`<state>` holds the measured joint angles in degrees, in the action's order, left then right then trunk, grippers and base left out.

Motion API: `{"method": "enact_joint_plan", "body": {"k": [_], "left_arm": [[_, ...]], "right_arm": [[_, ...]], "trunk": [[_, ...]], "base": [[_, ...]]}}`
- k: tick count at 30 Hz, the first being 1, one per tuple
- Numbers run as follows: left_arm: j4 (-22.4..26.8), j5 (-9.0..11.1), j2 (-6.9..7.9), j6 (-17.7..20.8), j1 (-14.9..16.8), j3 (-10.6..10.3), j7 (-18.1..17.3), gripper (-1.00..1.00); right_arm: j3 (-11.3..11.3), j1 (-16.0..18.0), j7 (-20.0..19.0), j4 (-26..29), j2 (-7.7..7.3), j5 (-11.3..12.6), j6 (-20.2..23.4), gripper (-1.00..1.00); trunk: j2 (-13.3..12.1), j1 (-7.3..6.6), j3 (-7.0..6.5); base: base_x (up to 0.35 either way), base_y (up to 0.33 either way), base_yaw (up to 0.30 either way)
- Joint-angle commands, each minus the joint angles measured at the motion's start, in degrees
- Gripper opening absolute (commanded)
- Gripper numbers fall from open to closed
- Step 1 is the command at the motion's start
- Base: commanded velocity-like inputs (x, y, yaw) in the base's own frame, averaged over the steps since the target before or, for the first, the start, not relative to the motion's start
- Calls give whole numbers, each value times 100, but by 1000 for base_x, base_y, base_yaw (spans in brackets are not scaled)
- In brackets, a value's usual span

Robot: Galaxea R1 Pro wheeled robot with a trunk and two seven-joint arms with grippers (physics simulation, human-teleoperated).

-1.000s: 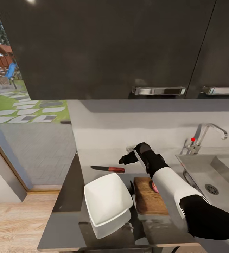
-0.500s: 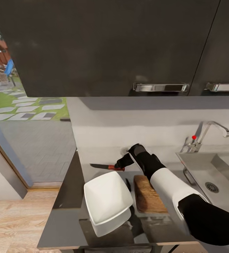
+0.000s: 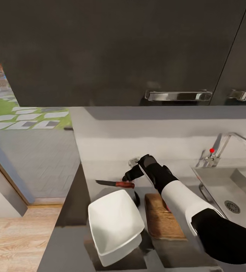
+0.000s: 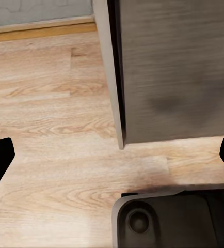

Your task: In the kitchen, take the Vidalia onion out of the sink, dice it on the chopping board with the paring knife, put the diced onion into the bowl on the countertop, then place both the paring knife and the chopping board into the sink.

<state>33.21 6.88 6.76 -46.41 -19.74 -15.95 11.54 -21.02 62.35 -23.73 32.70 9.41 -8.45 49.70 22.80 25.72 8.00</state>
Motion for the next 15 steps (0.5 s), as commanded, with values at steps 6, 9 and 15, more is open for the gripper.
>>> {"method": "enact_joint_plan", "body": {"k": [6, 9, 15], "left_arm": [[10, 59, 10, -9, 2, -48, 24, 100], [10, 59, 10, -9, 0, -48, 24, 100], [-3, 59, 7, -9, 0, -48, 24, 100]], "right_arm": [[-7, 5, -44, 3, 0, -73, 14, 100], [-7, 5, -44, 1, 0, -74, 14, 100], [-7, 5, -44, 0, 0, -69, 14, 100]], "trunk": [[12, 6, 11], [12, 6, 11], [12, 6, 12]], "base": [[58, 0, 0], [7, 0, 0], [1, 0, 0]]}}
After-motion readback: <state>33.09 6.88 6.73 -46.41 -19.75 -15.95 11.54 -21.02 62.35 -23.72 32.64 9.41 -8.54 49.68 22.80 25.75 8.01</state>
